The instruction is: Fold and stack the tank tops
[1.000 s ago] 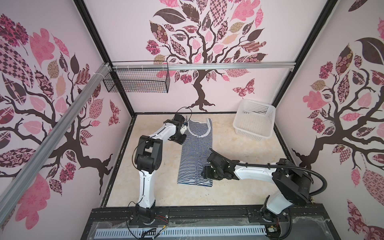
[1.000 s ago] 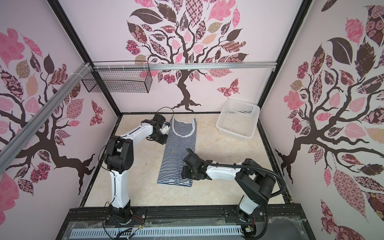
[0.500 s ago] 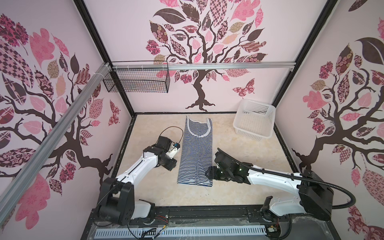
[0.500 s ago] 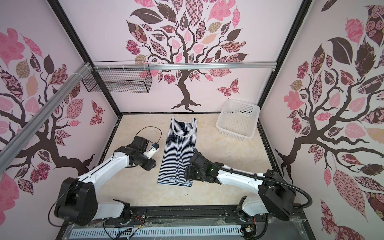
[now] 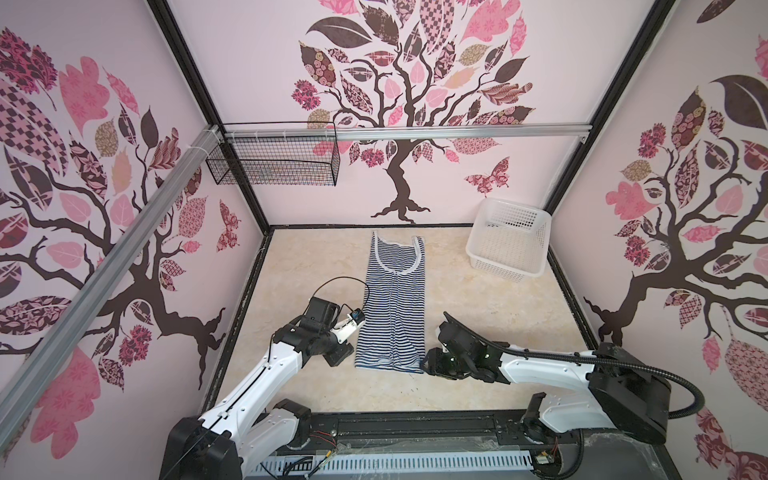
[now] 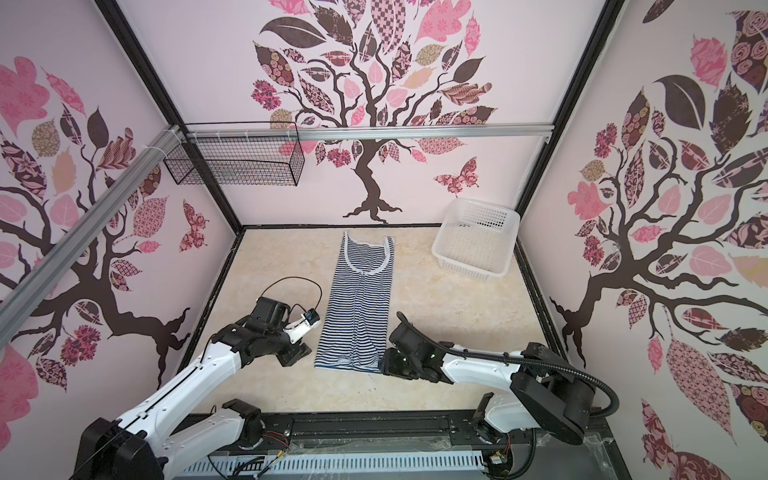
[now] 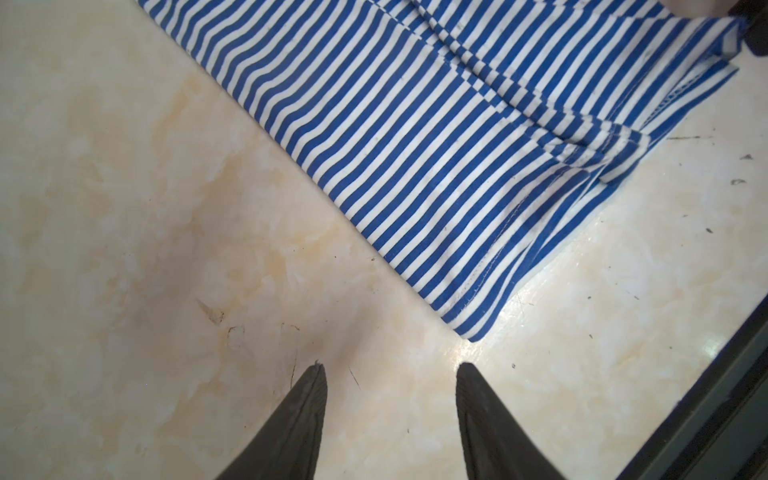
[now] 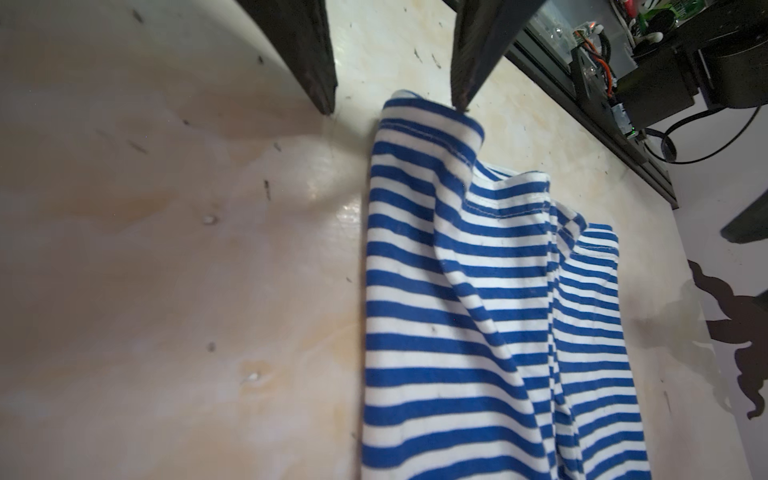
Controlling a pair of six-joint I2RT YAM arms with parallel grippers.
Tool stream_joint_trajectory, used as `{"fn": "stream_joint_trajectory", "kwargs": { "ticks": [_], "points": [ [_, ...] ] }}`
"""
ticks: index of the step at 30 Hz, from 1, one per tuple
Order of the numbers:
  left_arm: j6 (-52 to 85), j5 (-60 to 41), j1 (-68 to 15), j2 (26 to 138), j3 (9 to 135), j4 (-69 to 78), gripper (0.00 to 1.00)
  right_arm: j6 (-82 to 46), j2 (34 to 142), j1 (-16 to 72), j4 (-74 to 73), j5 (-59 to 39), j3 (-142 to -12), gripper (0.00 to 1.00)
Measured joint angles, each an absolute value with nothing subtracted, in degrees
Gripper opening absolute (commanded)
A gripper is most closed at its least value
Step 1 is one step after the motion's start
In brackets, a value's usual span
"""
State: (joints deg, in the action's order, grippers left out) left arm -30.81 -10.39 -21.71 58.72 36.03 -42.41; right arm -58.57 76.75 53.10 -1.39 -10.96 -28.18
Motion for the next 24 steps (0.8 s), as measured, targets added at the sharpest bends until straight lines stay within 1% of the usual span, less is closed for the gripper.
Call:
{"fn": "stream_joint_trajectory", "kwargs": {
  "ticks": [9,11,14,17,20,24],
  "points": [
    [-33.01,-8.6,-25.43,59.09,33.85,-41.74,0.52,-60.4,80.68,53.1,-5.72,-12.97,-28.4,0.39],
    [-33.06,-8.6,-25.45,59.13,33.85,-41.56,0.52,-60.34,80.75,53.15,-6.02,-13.37,-28.36,0.41],
    [-33.28,-8.69,-25.45,59.11,33.85,-41.5,0.52,-60.31,79.57,53.19,-5.96,-13.63,-27.73,0.52],
    [-33.47,-8.93,-25.45,59.11,33.85,-41.39,0.52,-60.84,75.94,53.19,-4.14,-13.21,-27.16,0.54],
    [-33.47,-9.39,-25.54,59.11,33.85,-41.32,0.52,-61.67,72.16,53.19,-2.04,-11.77,-27.18,0.52],
    [-33.43,-9.85,-25.71,59.11,33.87,-41.17,0.52,-62.83,71.16,53.19,1.91,-9.19,-28.16,0.43]
  ]
}}
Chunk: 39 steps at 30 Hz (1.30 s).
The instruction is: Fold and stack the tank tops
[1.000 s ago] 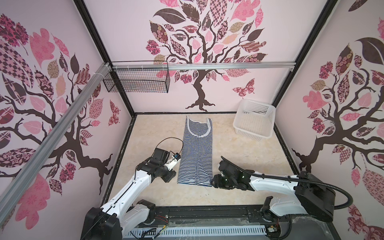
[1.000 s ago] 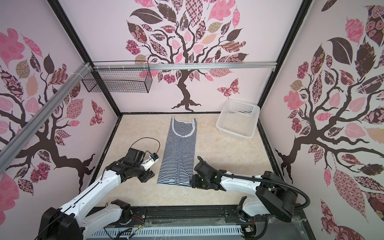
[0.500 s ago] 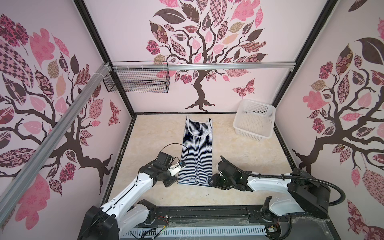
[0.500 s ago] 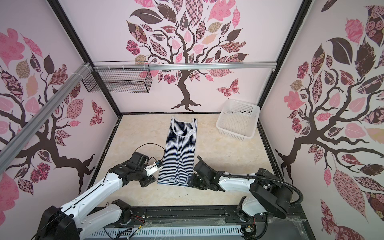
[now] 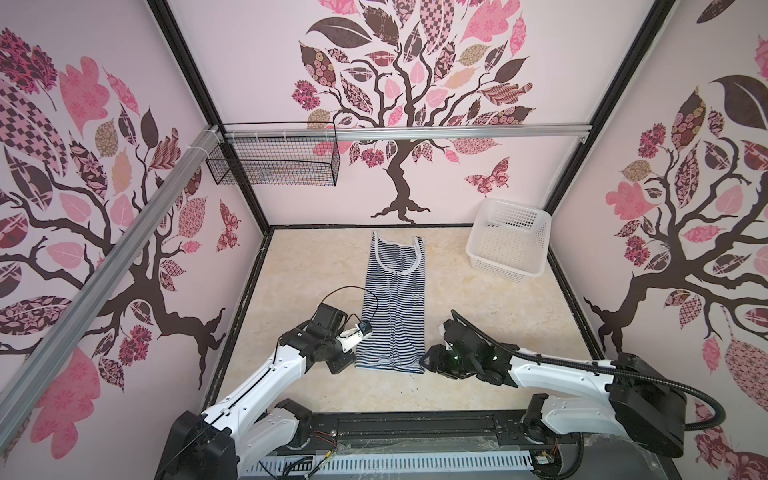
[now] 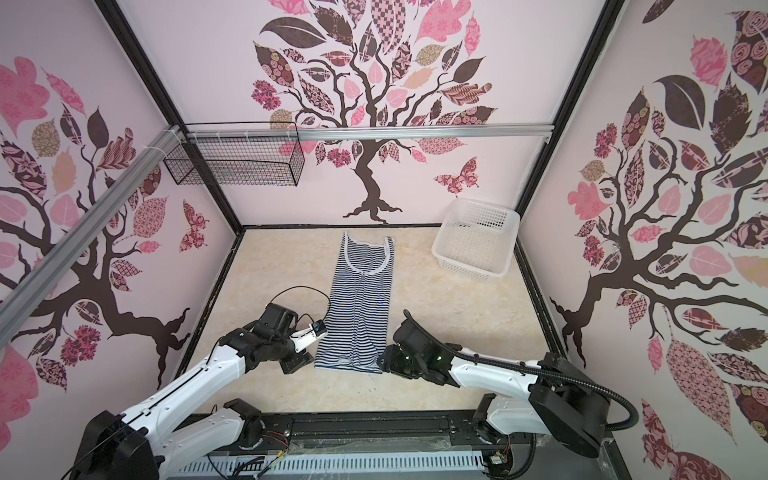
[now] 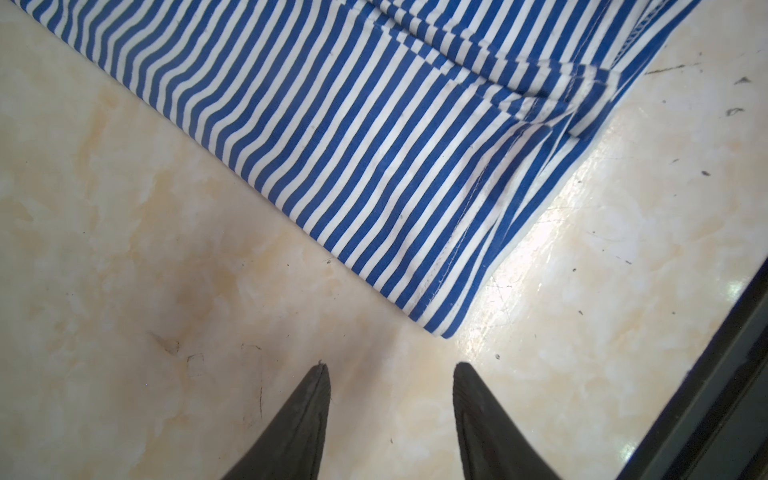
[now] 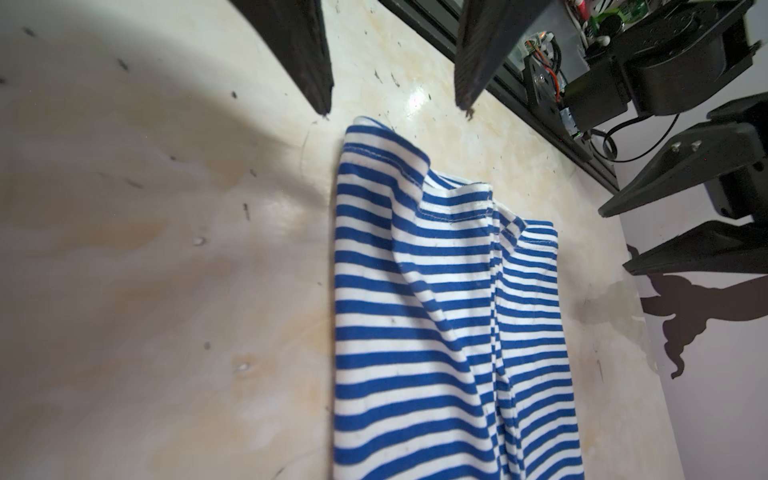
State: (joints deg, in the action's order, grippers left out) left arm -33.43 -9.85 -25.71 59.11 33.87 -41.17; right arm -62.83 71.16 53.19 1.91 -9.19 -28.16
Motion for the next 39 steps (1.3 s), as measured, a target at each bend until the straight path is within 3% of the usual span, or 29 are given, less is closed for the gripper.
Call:
{"fn": "stream_joint_trajectory", "kwargs": {
  "ticks": [6,20,39],
  "points": [
    [-33.12,-10.22,-26.0,59.11,34.0,-40.91,0.52,-63.07,77.65,53.19,4.78,-7.46,-30.57,0.4],
    [-34.65,-9.93,-26.2,58.33,33.43,-41.12,0.53,-62.41,85.62,53.19,2.11,-9.98,-36.38,0.46],
    [-35.81,-10.94,-26.3,62.04,32.38,-39.03,0.56,-63.05,85.84,55.42,2.74,-10.28,-35.42,0.12]
  ]
}}
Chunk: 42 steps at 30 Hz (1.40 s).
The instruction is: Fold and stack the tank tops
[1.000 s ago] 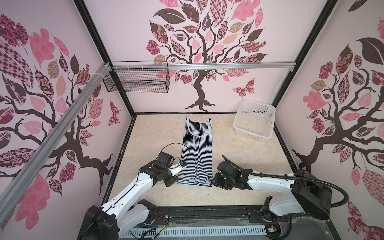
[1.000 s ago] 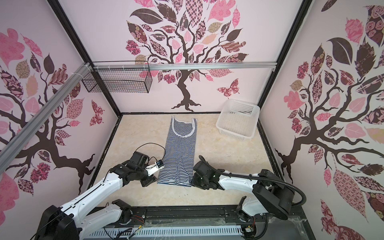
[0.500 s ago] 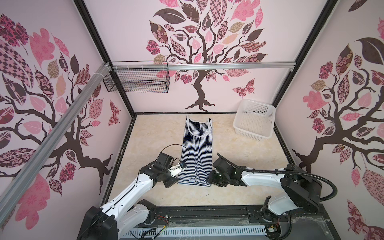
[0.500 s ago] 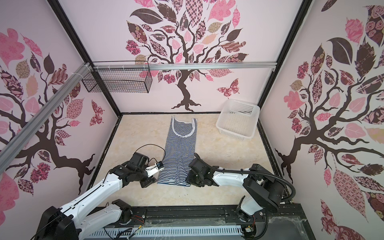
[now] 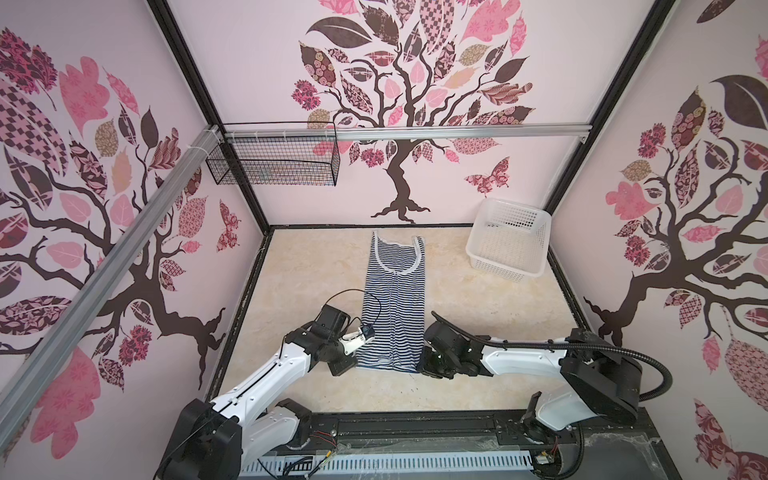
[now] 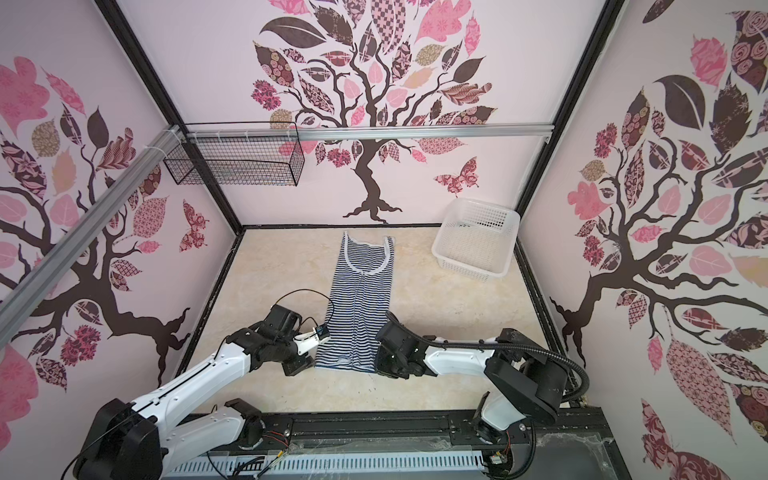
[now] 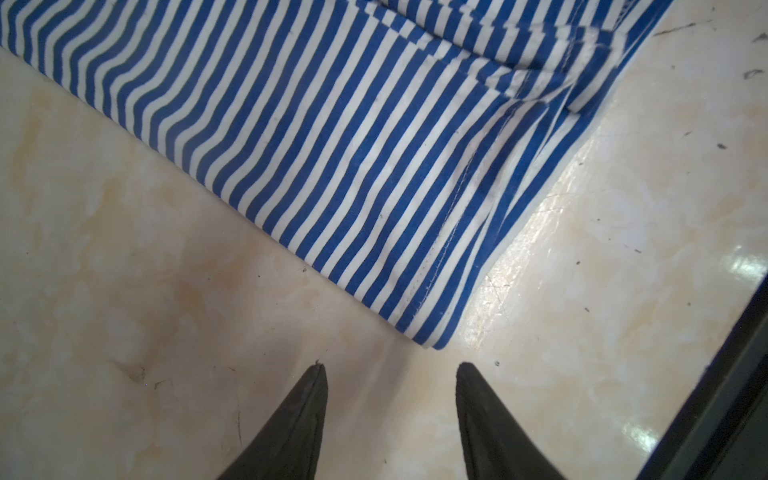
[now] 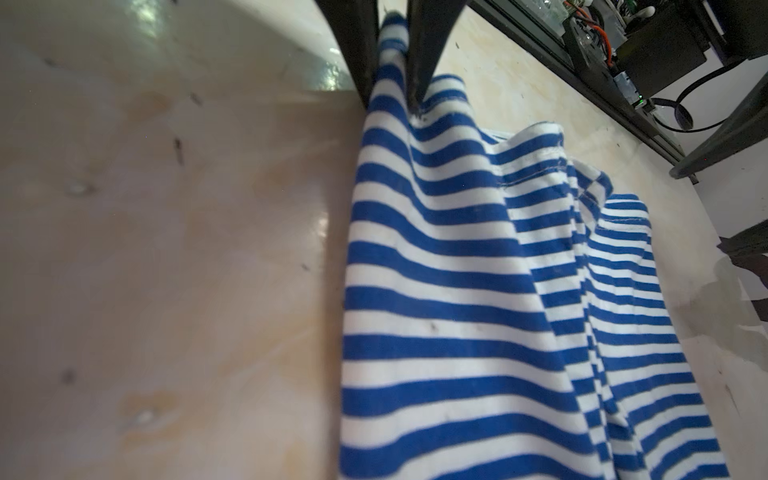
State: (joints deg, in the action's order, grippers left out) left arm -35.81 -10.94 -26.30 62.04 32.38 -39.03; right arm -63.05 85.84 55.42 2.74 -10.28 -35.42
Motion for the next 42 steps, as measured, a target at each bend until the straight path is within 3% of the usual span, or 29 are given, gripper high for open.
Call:
{"fn": "stream_joint_trajectory", "kwargs": {
  "ticks": [10,19,35,42],
  "points": [
    [-35.14,-9.91,-28.91,67.59,33.06,-37.6,0.54,-63.29,85.76,55.42,2.2,-10.11,-34.87,0.06],
    [-33.01,-4.03,-38.59,67.92,32.58,-33.39,0.48,-63.48,85.73,55.44,2.02,-10.0,-34.76,0.01],
    [-34.28,-0.27,-39.0,68.01,29.52,-33.19,0.42,-63.46,85.71,55.44,1.89,-9.85,-34.72,0.01],
    [-34.76,-0.51,-39.05,69.52,29.85,-32.18,0.31,-63.44,85.71,55.44,1.89,-9.85,-34.72,0.01]
  ]
}}
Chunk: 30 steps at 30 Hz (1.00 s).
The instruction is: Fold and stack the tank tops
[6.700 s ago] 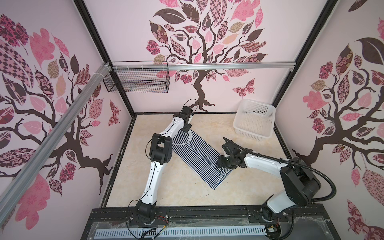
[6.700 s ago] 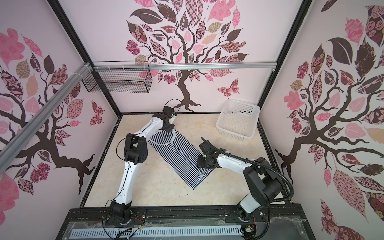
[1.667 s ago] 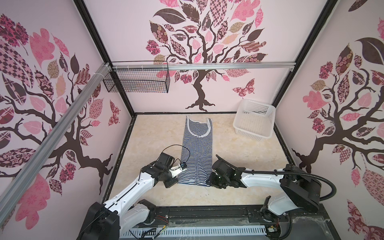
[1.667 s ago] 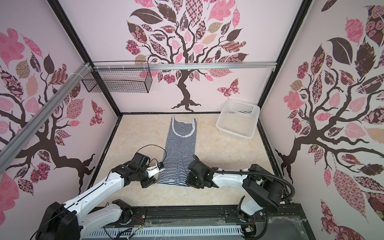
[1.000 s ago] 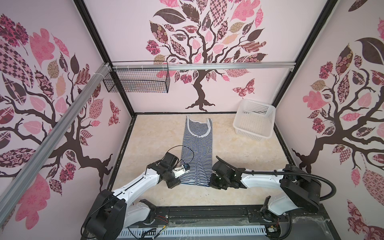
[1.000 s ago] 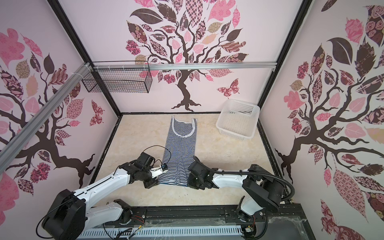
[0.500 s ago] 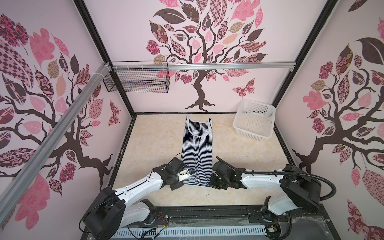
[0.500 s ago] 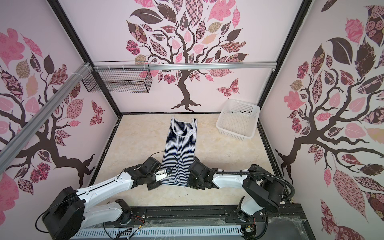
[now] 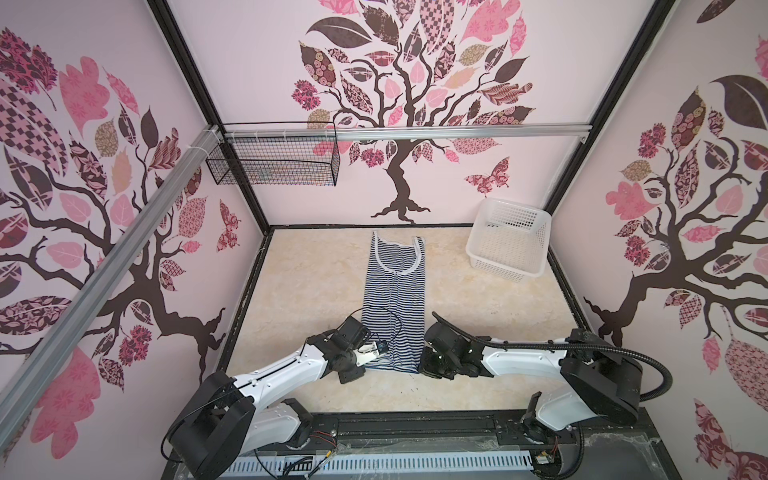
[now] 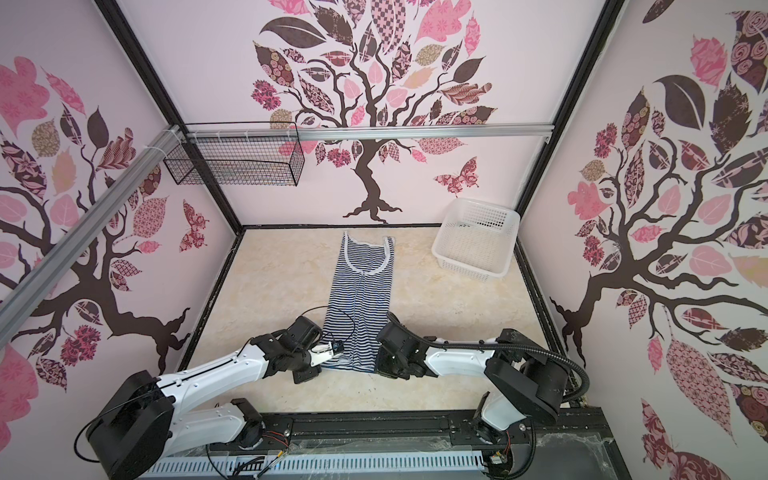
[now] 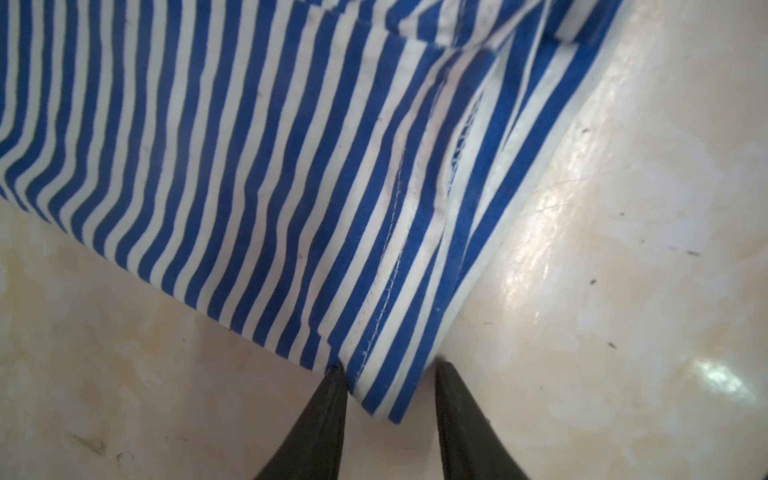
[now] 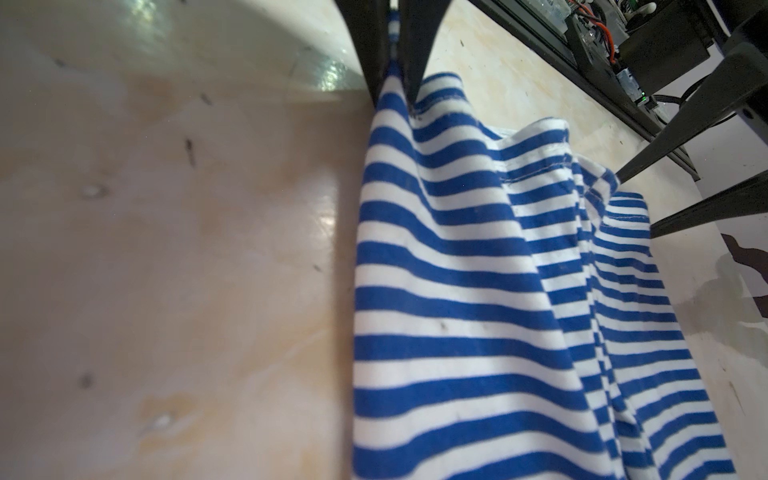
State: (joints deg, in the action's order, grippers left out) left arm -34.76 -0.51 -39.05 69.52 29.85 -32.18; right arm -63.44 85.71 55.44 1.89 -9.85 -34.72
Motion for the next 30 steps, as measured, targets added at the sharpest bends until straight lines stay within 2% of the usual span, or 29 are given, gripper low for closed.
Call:
{"fn": "stream_joint_trajectory", "kwargs": {
  "ticks": [8,15,23,30],
  "points": [
    [-36.05,-0.05,-39.05,71.16,30.87,-31.75,0.0,-63.02,85.69,55.44,1.91,-9.85,-34.72,0.0],
    [-36.14,-2.37,-39.9,67.61,31.94,-37.82,0.0,-61.1,80.12,55.44,4.62,-8.97,-34.74,0.0],
    [-35.05,-4.84,-45.47,62.81,35.22,-46.5,0.0,-59.27,71.59,55.44,10.2,-9.19,-35.24,0.0],
    [-34.02,-5.67,-45.8,58.72,39.2,-52.56,0.0,-59.13,63.2,55.44,14.74,-8.67,-36.77,0.0]
  ]
}}
